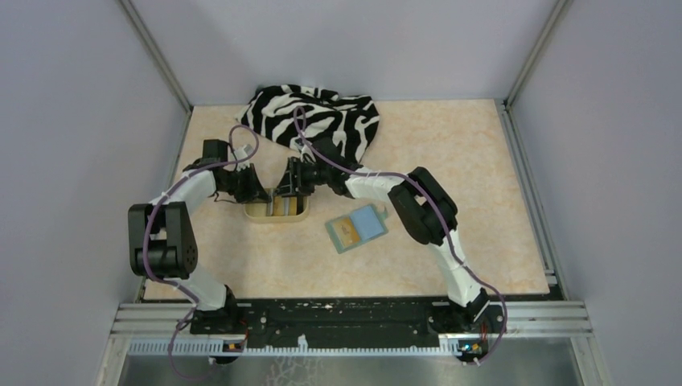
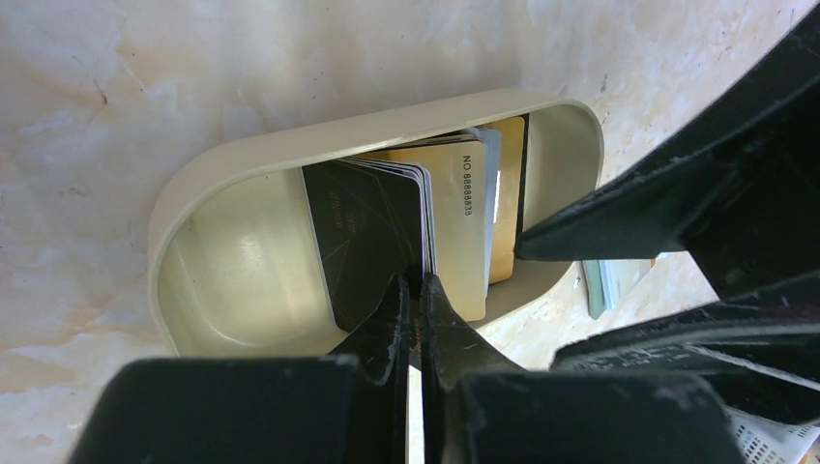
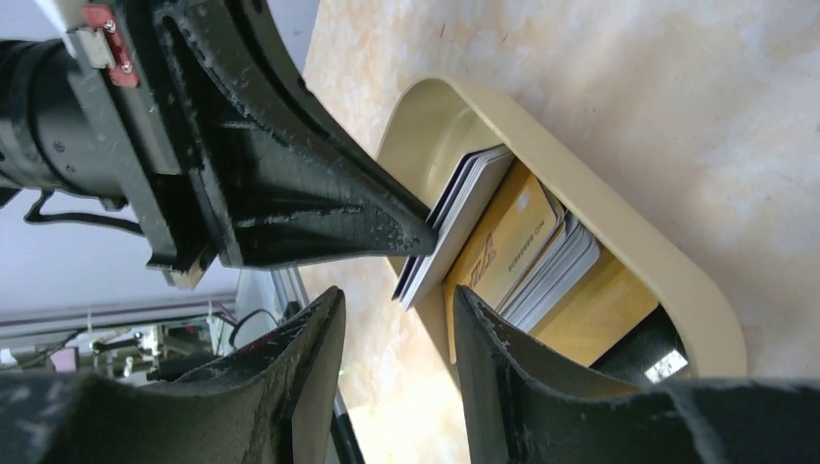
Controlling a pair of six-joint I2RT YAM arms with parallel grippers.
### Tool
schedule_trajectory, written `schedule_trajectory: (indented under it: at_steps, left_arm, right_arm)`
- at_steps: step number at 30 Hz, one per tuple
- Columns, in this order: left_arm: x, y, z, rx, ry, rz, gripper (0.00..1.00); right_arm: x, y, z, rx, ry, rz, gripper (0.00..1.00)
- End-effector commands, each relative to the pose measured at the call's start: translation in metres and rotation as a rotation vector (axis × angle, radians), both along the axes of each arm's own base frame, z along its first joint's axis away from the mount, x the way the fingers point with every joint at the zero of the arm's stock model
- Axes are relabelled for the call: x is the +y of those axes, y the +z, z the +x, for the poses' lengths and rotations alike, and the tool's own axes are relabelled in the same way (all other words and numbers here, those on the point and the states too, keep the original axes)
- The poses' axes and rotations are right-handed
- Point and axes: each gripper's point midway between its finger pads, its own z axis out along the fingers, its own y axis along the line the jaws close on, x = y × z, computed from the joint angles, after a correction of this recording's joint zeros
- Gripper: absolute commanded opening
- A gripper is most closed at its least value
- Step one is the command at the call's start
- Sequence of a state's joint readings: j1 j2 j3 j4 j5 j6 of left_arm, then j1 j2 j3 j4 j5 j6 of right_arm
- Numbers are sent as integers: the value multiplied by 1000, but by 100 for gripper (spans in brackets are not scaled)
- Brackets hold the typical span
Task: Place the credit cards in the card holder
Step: Pick up the credit card from the storage box.
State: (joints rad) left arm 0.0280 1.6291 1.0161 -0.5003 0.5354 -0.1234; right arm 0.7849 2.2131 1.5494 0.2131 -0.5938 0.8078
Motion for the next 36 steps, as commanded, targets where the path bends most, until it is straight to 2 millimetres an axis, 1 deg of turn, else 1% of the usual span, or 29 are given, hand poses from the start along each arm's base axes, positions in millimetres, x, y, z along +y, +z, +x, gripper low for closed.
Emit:
schedule_trajectory:
  at_steps: [1, 10, 17, 19, 25, 31, 33, 34, 36]
  left_arm:
    - [-6, -14, -15, 61, -27, -8, 0]
    - [-7, -15, -18, 64, -42, -18, 0]
    - [-10, -16, -21, 73, -59, -32, 0]
    - [-10, -16, -22, 73, -62, -34, 0]
    - [-12, -16, -24, 73, -74, -43, 0]
    - [-16, -13, -25, 66, -93, -70, 0]
    - [-18, -12, -26, 64, -102, -85, 0]
    - [-19, -11, -26, 62, -103, -91, 0]
    - [-20, -10, -26, 59, -106, -100, 6]
  right_arm:
    - [23, 21, 10, -10, -16, 62, 44]
    - [32, 2, 26, 24, -58, -1, 42]
    - [38, -12, 29, 60, -83, -44, 42]
    - [40, -13, 29, 65, -81, -49, 41]
    - [50, -7, 24, 72, -50, -27, 42]
    - [55, -13, 25, 66, -59, -50, 42]
    - [54, -19, 23, 73, -59, -78, 39]
    - [54, -20, 24, 70, -60, -84, 32]
    - [53, -22, 24, 65, -60, -93, 26]
